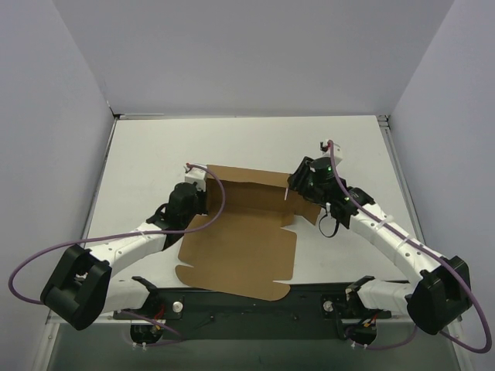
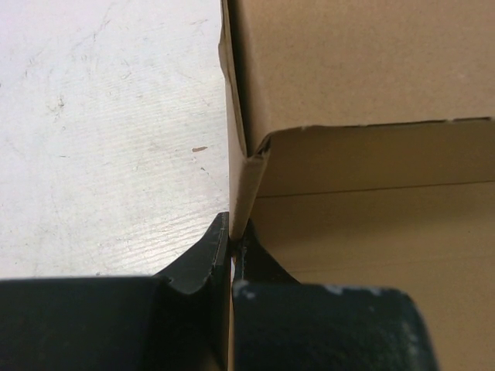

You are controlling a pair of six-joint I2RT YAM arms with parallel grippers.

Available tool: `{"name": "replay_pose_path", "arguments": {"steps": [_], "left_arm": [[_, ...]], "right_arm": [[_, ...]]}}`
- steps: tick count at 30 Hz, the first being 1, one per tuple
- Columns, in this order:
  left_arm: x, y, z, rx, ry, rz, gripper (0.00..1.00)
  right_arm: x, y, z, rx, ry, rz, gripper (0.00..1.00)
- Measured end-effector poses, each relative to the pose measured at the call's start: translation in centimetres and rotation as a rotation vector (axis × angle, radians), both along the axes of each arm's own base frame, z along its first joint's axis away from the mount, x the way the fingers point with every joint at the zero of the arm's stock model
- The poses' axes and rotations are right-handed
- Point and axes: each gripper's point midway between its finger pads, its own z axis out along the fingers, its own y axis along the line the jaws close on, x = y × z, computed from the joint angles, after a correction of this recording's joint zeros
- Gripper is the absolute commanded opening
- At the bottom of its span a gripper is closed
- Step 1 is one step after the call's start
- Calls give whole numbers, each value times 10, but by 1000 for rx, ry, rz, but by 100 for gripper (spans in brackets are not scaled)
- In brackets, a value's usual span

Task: Fold the paper box

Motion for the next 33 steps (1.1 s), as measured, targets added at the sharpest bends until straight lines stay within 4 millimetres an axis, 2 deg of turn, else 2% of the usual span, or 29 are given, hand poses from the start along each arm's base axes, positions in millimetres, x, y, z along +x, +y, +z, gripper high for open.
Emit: {"name": "replay_pose_path", "arguments": {"steps": [2,3,7,10,13,16,19,21,23,27,29,33], "left_arm": [[0,0,0,-4,-2,2,0],[0,0,0,-7,-1,4,0],[1,3,0,-11,-1,25,0],[1,6,1,-17,1,39,0],[1,10,3,-26,2,55,0],[2,15,2,-31,10,71,0],[2,19,0,-42,23,86,0],[3,20,1,-51,25,91,0],[3,21,0,-58,30,92,0],[3,20,0,-78,37,88,0],[3,19,0,-85,39,89,0],[3,17,0,-100,46,80,0]], "right_arm": [[0,0,1,2,-5,-4,41],[0,-1,1,0,-7,-1,51],[-7,-5,3,-32,19,28,64],[-6,-13,26,-21,25,64,68],[7,-44,58,23,-23,29,70],[9,-80,67,24,-47,-33,73],[4,-106,48,20,-16,-67,73],[-1,-114,23,19,26,-71,73],[-13,-117,-17,14,100,-55,73],[-33,-102,-63,19,171,31,73],[-34,-89,-72,5,167,100,72],[-32,-47,-77,-54,113,294,72]]}}
